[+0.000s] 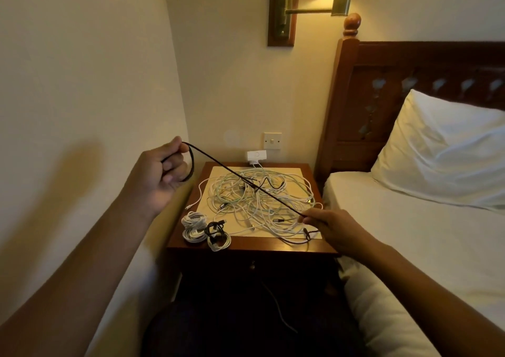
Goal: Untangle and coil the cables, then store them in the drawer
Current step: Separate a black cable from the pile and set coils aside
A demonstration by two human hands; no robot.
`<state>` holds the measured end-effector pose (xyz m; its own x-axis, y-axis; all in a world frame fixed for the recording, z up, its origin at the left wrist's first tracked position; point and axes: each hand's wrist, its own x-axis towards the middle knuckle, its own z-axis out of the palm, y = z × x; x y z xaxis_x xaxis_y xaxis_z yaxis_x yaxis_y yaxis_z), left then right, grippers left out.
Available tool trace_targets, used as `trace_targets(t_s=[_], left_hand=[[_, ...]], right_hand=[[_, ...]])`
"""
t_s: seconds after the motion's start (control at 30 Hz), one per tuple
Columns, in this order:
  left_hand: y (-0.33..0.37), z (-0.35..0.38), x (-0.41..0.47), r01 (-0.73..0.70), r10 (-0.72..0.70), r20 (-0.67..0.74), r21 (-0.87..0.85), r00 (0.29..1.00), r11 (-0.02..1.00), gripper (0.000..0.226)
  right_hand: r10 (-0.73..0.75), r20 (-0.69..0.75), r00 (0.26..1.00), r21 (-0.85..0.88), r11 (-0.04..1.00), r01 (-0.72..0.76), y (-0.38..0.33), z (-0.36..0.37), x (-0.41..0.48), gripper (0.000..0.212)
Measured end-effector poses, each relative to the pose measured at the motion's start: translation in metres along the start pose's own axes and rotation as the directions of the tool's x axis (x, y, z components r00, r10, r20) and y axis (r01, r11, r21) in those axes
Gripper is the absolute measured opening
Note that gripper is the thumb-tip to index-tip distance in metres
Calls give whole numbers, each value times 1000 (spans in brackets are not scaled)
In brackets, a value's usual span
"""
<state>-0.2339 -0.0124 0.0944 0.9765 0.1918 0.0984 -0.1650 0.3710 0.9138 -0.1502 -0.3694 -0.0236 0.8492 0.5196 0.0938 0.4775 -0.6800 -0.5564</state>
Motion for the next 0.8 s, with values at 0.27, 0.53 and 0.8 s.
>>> trace_targets(t_s=[0.27,0.53,0.8], left_hand=[[4,-6,-8,-24,25,35,-37,999,999,30],[-19,20,-40,28,-58,477,70,877,997,26],[-38,32,-33,71,-196,377,322,905,944,30]], right_hand=[[223,-2,975,120,968,-221,45,-5,-2,24],[439,-123,890,46,899,-437,63,2,-3,20],[270,385,883,-4,957,-290,-5,-14,-7,101]])
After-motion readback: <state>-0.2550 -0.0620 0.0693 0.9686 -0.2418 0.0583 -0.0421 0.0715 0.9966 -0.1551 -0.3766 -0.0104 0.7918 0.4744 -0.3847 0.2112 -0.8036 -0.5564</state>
